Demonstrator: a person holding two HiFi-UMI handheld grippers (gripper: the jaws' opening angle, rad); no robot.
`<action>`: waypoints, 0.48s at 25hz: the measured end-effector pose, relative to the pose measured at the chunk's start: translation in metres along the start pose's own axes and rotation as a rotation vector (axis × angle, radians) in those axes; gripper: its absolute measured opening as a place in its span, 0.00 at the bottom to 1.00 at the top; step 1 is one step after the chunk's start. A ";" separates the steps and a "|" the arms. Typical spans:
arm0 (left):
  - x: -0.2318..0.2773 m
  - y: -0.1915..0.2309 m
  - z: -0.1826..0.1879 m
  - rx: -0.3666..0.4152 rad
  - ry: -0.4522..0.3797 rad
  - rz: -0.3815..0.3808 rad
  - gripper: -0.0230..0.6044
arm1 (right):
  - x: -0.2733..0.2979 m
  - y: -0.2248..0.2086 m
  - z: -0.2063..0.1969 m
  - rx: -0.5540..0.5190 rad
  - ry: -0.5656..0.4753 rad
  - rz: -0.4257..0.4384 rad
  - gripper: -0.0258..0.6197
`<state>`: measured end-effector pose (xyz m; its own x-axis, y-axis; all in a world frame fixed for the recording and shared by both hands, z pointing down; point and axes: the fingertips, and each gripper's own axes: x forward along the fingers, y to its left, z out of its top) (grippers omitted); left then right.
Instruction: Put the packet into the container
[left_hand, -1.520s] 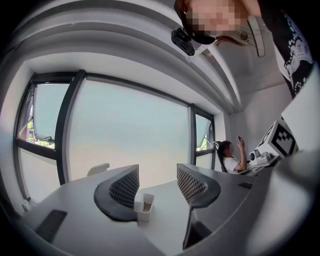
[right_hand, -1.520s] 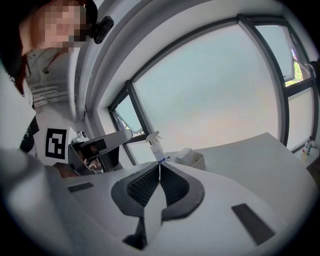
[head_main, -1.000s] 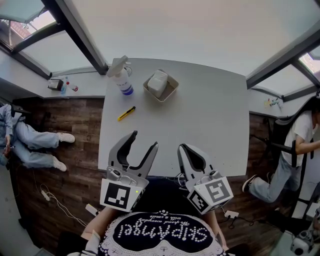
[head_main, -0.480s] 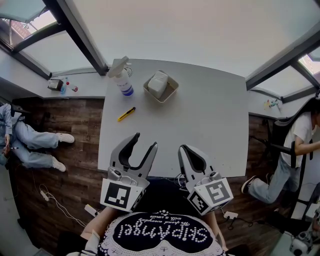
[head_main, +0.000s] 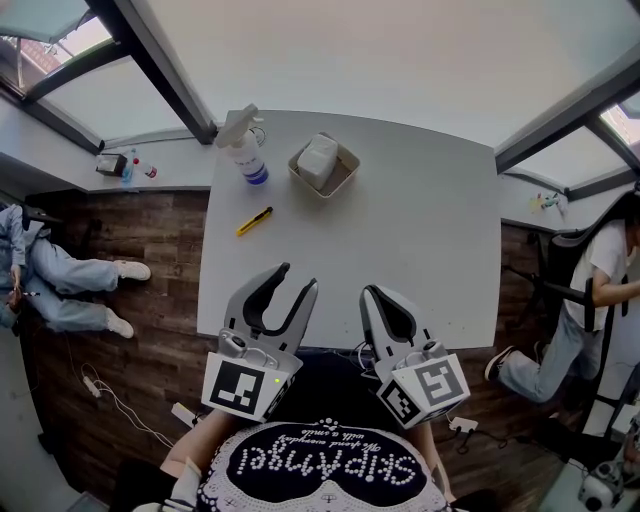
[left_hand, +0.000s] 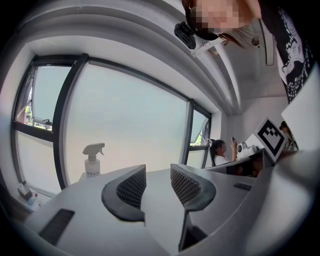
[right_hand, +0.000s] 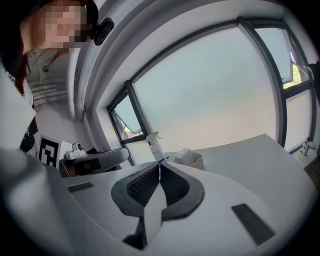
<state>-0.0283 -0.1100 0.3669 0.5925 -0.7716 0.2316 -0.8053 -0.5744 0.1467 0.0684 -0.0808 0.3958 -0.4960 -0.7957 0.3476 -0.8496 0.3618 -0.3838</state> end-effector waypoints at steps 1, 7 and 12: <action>0.000 0.000 -0.001 0.001 0.005 -0.001 0.30 | 0.000 0.000 0.000 0.001 -0.001 -0.001 0.06; -0.004 -0.002 -0.007 -0.013 0.012 -0.013 0.29 | -0.001 0.002 -0.001 0.004 0.002 -0.001 0.06; -0.005 -0.001 -0.004 -0.026 0.015 -0.004 0.28 | -0.002 0.003 -0.002 0.005 0.003 -0.003 0.06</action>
<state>-0.0306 -0.1050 0.3696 0.5953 -0.7651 0.2456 -0.8035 -0.5698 0.1724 0.0663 -0.0774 0.3958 -0.4941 -0.7954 0.3509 -0.8500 0.3574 -0.3869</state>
